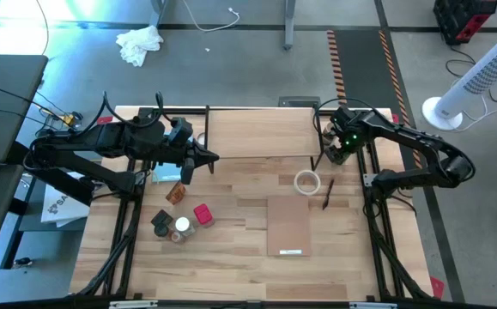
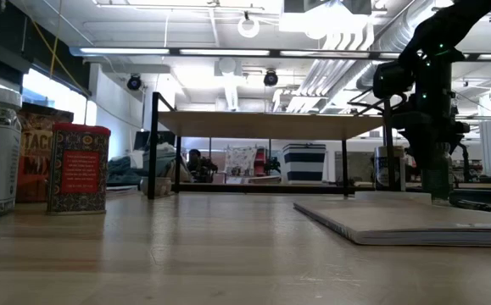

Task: Shelf spices
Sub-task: Move the green seasoning bottle to the middle left of the table

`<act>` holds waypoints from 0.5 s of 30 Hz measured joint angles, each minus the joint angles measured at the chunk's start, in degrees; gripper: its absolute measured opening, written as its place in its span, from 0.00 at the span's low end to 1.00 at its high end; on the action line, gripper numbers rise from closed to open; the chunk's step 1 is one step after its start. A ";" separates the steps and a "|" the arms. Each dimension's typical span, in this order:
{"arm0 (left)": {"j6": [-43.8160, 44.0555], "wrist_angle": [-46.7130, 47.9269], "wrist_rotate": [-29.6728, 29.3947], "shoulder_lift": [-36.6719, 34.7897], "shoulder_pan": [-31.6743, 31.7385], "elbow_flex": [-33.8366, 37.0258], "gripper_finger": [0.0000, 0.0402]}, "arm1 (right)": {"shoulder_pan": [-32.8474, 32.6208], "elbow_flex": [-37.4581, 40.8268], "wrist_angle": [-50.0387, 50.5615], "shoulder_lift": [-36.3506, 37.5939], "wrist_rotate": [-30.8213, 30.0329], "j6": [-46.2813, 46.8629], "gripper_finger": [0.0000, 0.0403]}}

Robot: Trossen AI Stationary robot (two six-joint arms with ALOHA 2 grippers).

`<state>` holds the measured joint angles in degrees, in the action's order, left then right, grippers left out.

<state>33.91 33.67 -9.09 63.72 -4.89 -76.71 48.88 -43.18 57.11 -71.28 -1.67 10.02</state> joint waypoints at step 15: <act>-1.82 -0.41 -0.05 0.00 0.00 0.00 0.00 | -0.02 0.07 2.22 0.04 -1.16 5.13 0.46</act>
<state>32.09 33.26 -9.14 63.72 -4.89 -76.71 48.86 -43.11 59.34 -71.24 -2.83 15.15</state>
